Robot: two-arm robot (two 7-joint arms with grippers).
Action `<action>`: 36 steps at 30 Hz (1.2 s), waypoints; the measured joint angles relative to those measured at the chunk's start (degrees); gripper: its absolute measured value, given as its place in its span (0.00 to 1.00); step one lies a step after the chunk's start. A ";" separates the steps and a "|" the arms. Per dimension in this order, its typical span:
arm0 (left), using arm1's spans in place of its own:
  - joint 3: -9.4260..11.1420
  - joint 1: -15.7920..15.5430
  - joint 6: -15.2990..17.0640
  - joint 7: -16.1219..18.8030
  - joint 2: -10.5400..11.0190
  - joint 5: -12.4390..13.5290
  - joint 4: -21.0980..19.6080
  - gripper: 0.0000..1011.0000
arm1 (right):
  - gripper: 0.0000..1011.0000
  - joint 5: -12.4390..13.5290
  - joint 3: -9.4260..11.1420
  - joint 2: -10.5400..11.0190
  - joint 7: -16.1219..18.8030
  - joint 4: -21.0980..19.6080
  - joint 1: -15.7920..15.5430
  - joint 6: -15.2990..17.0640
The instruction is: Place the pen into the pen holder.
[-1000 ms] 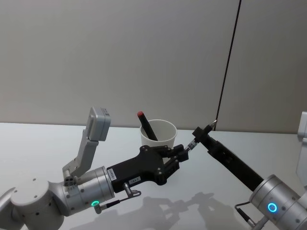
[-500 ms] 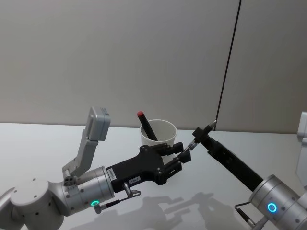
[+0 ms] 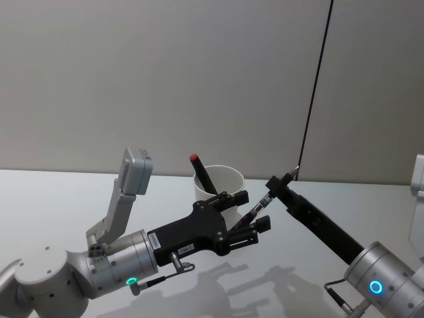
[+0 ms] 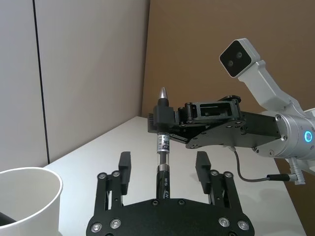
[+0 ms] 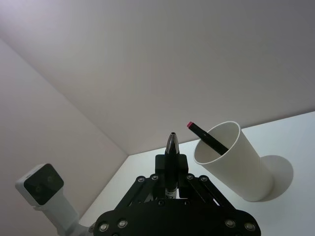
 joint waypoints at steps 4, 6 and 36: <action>0.00 0.00 0.00 0.00 0.00 0.00 0.00 0.89 | 0.13 0.01 0.00 0.00 0.01 0.00 0.00 0.00; 0.00 0.00 0.00 0.00 0.00 0.00 0.00 0.94 | 0.13 0.01 0.00 0.03 0.01 0.00 0.01 -0.02; 0.00 0.00 0.00 0.00 0.00 0.00 0.00 0.99 | 0.13 -6.59 0.23 0.97 -2.10 5.81 6.74 -8.78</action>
